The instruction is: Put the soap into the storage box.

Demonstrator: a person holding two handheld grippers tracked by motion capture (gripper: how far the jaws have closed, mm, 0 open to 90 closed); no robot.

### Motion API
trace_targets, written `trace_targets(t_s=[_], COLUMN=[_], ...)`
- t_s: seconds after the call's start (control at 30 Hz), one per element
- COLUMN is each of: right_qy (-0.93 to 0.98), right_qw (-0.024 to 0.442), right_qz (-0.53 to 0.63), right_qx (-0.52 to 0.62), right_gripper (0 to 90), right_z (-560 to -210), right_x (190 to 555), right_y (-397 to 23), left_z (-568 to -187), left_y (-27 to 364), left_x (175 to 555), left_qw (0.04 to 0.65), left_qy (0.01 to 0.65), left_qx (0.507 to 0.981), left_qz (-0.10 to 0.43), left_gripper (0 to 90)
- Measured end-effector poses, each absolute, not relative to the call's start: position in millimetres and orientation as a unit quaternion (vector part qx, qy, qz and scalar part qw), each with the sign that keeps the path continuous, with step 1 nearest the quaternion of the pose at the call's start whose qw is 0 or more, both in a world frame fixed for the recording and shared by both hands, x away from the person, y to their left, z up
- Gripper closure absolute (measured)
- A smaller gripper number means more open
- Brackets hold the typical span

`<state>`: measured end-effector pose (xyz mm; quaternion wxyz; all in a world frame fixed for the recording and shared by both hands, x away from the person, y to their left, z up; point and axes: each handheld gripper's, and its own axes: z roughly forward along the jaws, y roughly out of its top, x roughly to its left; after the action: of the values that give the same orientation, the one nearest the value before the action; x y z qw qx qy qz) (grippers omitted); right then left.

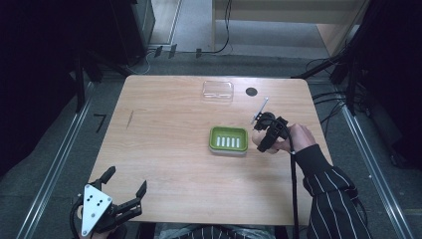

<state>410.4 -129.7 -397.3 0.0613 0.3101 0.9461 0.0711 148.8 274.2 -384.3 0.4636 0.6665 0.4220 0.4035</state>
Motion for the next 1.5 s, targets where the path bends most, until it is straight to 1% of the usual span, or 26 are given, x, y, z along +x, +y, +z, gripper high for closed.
trace_targets(t_s=[0.5, 0.83, 1.5], right_qy=[0.956, 0.959, 0.968], right_qw=[0.060, 0.058, 0.066], right_qz=[0.067, 0.073, 0.082], right_qx=[0.280, 0.268, 0.229], right_gripper=[33.5, 33.5, 33.5], right_z=[-395, -394, -384], right_x=[418, 422, 427], right_y=[-110, -104, -84], left_z=[-385, -384, -385], left_y=[274, 274, 275], left_x=[149, 149, 147], left_qw=[0.462, 0.462, 0.461], left_qy=[0.420, 0.421, 0.423], left_qx=[0.669, 0.668, 0.667], left_qz=[0.403, 0.404, 0.404], left_gripper=[9.6, 9.6, 9.6])
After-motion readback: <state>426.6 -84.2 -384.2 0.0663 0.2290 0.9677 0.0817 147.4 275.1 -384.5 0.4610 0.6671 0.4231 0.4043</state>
